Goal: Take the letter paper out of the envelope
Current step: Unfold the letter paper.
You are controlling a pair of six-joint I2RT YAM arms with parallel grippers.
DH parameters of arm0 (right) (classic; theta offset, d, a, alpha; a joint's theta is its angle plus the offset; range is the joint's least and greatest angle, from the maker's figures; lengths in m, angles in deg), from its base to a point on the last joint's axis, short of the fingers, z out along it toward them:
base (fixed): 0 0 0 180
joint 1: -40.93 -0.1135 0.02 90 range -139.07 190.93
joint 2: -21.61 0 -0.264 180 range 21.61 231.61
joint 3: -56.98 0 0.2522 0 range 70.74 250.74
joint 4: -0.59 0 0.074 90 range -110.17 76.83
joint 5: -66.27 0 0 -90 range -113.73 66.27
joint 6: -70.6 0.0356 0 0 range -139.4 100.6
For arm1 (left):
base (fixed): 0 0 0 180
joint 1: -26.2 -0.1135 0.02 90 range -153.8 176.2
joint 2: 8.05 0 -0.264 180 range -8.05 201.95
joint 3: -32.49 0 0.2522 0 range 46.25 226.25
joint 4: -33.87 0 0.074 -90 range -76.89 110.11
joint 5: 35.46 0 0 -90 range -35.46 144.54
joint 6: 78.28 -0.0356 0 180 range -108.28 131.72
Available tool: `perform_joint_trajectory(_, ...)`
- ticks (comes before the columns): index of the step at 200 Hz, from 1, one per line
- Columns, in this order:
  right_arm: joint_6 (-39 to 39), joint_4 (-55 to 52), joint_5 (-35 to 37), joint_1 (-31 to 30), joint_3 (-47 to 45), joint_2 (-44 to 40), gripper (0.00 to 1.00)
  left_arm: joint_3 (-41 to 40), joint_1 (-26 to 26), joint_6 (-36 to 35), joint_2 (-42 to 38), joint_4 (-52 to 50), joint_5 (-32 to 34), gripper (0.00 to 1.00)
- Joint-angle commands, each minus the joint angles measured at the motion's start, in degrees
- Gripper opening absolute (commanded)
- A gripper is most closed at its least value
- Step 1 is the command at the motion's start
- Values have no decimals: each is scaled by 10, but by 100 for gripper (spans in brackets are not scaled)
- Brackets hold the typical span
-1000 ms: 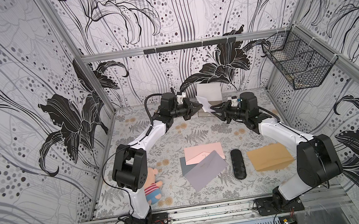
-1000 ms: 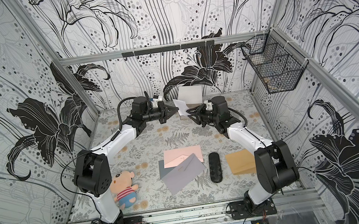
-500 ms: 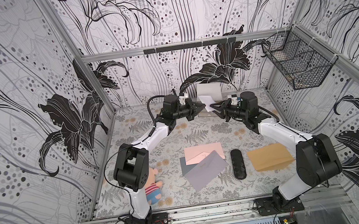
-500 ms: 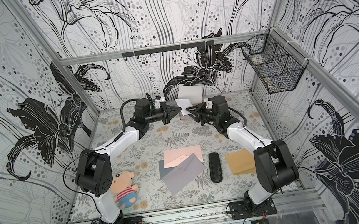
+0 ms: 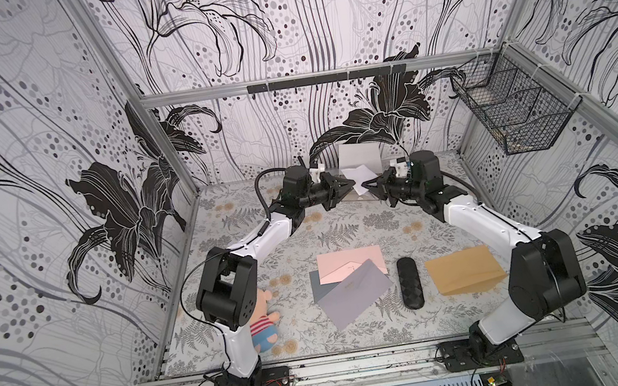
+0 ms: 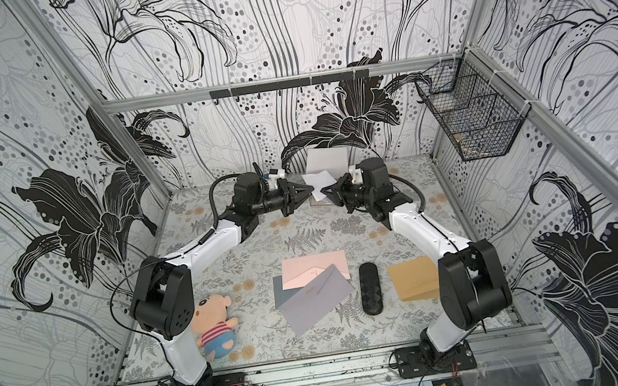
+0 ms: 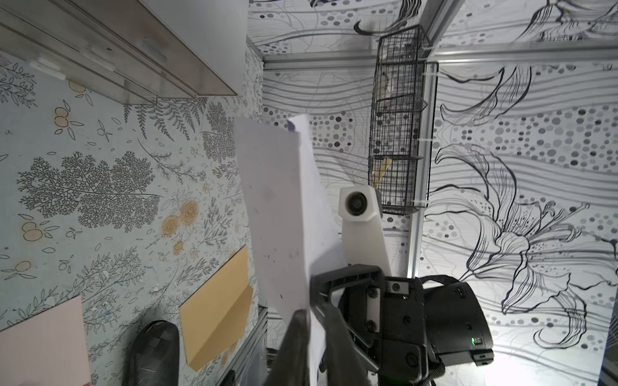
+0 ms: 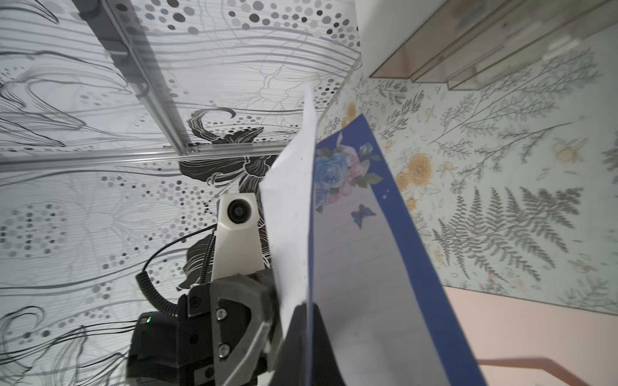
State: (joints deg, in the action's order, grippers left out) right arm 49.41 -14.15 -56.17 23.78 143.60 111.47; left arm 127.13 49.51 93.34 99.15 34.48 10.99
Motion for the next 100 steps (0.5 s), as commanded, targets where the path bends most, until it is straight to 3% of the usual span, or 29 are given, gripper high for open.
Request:
perform_joint_trajectory(1,-269,-221,68,-22,103,-5,0,17,-16,-24,-30,-56,52,41)
perform_joint_trajectory(18,-449,-319,176,-63,173,5,0,49,-27,-56,-36,-146,68,55)
perform_joint_trajectory(38,-618,-342,291,-119,203,15,0,68,-33,-59,-32,-202,73,58)
perform_joint_trajectory(71,-853,-213,444,-191,139,-10,0,64,-43,-11,-59,-243,100,59)
perform_joint_trajectory(100,-943,-113,469,-201,78,-37,0,69,-64,-11,-89,-368,116,58)
